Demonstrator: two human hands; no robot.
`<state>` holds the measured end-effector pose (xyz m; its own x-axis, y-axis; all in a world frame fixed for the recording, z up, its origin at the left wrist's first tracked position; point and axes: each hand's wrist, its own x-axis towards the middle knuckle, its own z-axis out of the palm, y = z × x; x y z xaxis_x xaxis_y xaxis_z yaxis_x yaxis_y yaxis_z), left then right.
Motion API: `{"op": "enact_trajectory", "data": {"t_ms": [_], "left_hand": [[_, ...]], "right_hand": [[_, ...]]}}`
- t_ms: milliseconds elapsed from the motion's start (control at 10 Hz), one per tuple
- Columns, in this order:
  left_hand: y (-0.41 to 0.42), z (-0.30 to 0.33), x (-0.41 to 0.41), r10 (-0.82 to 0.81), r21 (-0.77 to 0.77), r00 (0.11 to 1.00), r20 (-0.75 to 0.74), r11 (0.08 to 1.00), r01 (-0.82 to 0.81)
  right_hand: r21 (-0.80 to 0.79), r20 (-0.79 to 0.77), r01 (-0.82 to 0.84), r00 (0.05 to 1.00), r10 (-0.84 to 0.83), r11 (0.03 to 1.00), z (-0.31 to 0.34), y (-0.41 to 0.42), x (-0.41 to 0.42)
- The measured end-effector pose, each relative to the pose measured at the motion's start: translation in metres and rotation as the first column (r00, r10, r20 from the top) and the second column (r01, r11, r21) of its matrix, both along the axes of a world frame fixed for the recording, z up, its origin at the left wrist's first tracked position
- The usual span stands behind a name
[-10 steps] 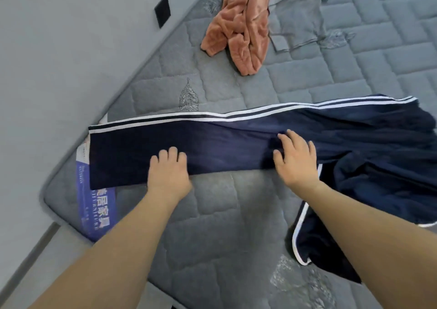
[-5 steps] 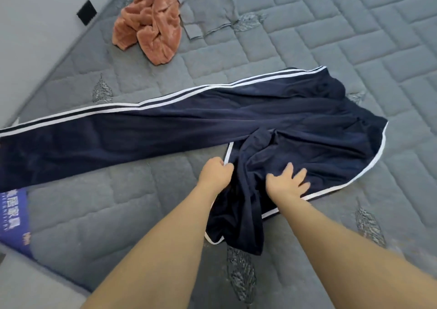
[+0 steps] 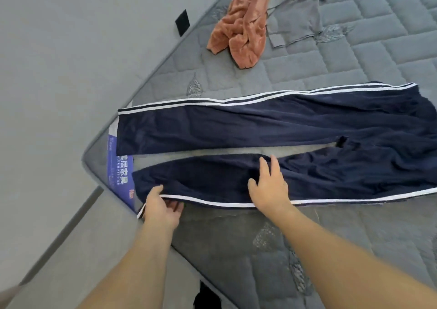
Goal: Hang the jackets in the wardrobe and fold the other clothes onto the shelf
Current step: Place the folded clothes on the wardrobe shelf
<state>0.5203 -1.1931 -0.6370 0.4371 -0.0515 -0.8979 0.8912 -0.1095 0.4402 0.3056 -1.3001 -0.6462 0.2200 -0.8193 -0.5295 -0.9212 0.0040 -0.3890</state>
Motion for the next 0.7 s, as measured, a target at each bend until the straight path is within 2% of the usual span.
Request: {"op": "enact_trajectory", "data": {"t_ms": [100, 200, 300, 400, 500, 600, 700], "left_hand": [[-0.01, -0.007, 0.024, 0.013, -0.014, 1.0, -0.011, 1.0, -0.014], [-0.003, -0.017, 0.043, 0.049, 0.11, 0.988, 0.149, 0.992, -0.066], [0.03, -0.032, 0.057, 0.368, 0.196, 0.907, 0.205, 0.893, -0.406], [0.036, -0.034, 0.048, 0.634, 0.107, 0.675, 0.376, 0.694, -0.712], [0.011, -0.029, -0.008, -0.697, 0.82, 0.561, 0.446, 0.57, 0.055], [-0.052, -0.019, -0.072, -0.896, 0.799, -0.118, 0.428, 0.314, 0.512], [-0.113, -0.021, -0.138, -0.761, 0.806, -0.521, 0.385, 0.003, 0.592]], "right_hand": [[0.103, 0.02, -0.093, 0.996, 0.091, 0.99, -0.014, 0.011, 0.034], [0.202, -0.023, -0.114, 0.992, 0.121, 0.973, -0.029, 0.019, 0.054], [0.249, -0.106, -0.154, 0.977, 0.185, 0.956, -0.038, 0.023, 0.054], [0.108, -0.043, -0.103, 0.993, 0.108, 0.989, -0.038, 0.015, 0.037], [-0.099, 0.029, 0.175, 0.985, -0.173, 0.98, -0.034, -0.008, 0.002], [-0.181, -0.004, 0.47, 0.878, -0.479, 0.864, -0.032, -0.045, -0.054], [-0.107, -0.068, 0.726, 0.677, -0.733, 0.68, -0.028, -0.081, -0.12]]}}
